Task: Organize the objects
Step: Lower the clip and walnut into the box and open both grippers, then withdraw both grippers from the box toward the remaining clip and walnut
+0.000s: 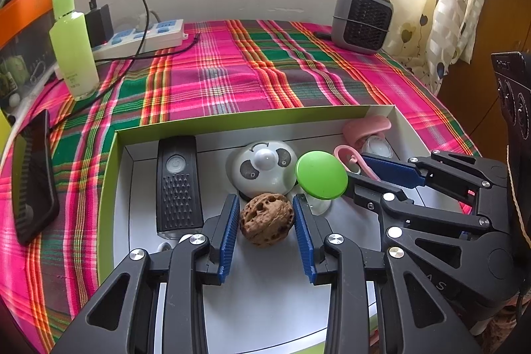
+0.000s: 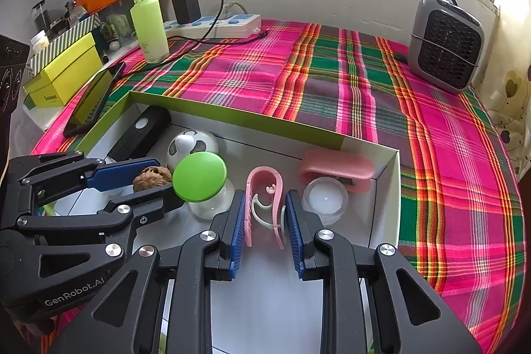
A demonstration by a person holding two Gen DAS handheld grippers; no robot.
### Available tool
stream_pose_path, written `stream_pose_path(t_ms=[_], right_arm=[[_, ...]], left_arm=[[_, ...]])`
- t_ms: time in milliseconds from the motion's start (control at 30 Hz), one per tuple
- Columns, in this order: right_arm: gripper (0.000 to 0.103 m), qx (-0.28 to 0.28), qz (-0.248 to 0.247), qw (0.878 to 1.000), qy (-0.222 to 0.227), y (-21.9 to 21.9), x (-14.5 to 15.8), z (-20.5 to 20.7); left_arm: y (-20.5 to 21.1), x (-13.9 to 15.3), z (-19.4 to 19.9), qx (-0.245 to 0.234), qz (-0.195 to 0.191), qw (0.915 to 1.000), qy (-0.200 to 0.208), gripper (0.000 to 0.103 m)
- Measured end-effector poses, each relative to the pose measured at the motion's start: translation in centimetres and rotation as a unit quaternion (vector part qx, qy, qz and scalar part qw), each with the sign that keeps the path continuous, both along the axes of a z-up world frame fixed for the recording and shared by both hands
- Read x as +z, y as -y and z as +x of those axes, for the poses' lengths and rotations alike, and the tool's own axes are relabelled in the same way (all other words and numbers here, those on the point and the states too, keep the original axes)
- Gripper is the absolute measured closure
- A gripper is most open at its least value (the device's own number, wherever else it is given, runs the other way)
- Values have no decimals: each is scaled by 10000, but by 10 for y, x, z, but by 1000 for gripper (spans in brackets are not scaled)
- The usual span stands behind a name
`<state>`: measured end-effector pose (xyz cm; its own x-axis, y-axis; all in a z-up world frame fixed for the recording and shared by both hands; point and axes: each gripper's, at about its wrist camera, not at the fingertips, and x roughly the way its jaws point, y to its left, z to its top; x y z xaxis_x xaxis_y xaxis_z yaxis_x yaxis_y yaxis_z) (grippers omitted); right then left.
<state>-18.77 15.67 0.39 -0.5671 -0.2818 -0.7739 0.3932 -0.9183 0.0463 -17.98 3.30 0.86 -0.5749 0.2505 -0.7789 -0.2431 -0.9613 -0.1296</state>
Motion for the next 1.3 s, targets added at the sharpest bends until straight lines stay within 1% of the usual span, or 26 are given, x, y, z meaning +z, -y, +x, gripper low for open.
stream_pose_path(t_ms=[67, 200, 433, 700, 900, 1133, 1300], right_arm=[[77, -5, -29, 10000, -5, -1, 0, 1], [72, 6, -46, 10000, -19, 0, 1, 2], [64, -39, -49, 10000, -76, 0, 6, 7], [63, -150, -220, 9995, -168, -7, 14, 20], [63, -164, -280, 9991, -285, -8, 22, 37], [63, -264, -356, 9983, -384, -12, 28, 57], [63, -349, -444, 9976, -398, -16, 31, 73]], left_arm=[[0, 0, 0, 2, 4, 10000, 1, 71], [2, 0, 2, 38, 4, 10000, 10, 69], [6, 2, 7, 69, 9, 10000, -16, 67], [9, 13, 27, 68, 30, 9999, -145, 65], [11, 20, 45, 113, 66, 9996, -238, 65], [13, 25, 66, 175, 12, 9993, -321, 64], [15, 27, 81, 205, 35, 9991, -359, 64]])
